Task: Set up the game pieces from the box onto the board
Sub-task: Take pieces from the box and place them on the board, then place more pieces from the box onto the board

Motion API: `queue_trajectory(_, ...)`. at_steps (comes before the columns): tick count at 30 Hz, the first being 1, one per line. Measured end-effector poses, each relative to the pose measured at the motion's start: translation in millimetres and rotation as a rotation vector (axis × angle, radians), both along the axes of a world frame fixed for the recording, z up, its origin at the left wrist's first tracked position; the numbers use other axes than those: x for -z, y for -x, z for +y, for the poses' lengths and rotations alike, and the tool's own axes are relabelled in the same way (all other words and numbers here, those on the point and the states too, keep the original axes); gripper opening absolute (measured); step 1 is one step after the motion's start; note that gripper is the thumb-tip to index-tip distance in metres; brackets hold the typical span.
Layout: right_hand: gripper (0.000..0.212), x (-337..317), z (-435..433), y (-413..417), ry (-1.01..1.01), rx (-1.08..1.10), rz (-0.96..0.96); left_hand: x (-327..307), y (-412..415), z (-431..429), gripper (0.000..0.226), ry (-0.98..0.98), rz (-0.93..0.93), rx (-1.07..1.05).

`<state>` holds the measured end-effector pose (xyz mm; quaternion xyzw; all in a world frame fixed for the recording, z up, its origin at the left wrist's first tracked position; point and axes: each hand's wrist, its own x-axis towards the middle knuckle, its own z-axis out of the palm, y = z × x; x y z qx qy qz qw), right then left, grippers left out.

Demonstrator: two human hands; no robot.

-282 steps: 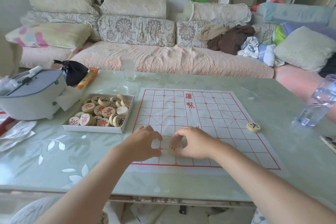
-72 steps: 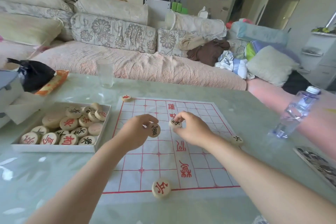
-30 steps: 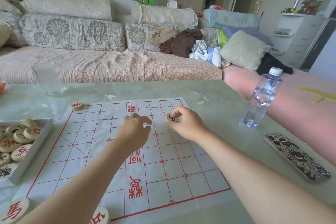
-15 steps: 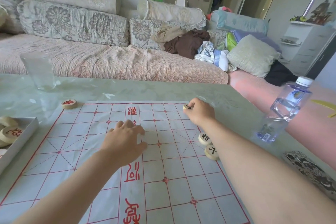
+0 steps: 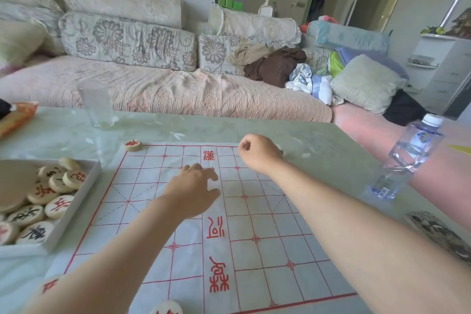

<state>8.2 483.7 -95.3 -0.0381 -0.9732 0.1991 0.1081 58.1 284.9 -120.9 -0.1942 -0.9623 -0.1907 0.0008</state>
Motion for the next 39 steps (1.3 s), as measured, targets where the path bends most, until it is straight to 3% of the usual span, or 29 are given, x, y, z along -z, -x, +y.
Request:
queue_trajectory(8, 0.012, -24.6, -134.1, -28.6, 0.101, -0.308, -0.020, -29.7, -15.9, -102.0, 0.028, -0.010, 0.000, -0.157)
queue_trajectory(17, 0.010, -22.3, -266.7, -40.5, 0.086, -0.581, -0.093, -26.7, -36.1, -226.5, 0.032, -0.079, 0.163, -0.321)
queue_trajectory(25, 0.024, 0.0, -324.0, -22.0, -0.088, -0.481, -0.124, -12.6, -36.7, -284.8, 0.039, 0.053, 0.239, -0.506)
queue_trajectory(31, 0.012, 15.0, -333.7, -9.6, -0.156, -0.384, -0.187, -5.1, -33.9, -308.0, 0.072, 0.047, 0.029, -0.445)
queue_trajectory(35, 0.010, 21.1, -333.7, -9.5, -0.095, -0.390, -0.145, -7.3, -31.0, -309.8, 0.064, 0.062, -0.010, -0.451)
queue_trajectory(39, 0.018, 21.7, -333.5, -15.8, 0.010, -0.414, -0.051, -11.6, -32.7, -306.3, 0.050, -0.012, 0.074, -0.483)
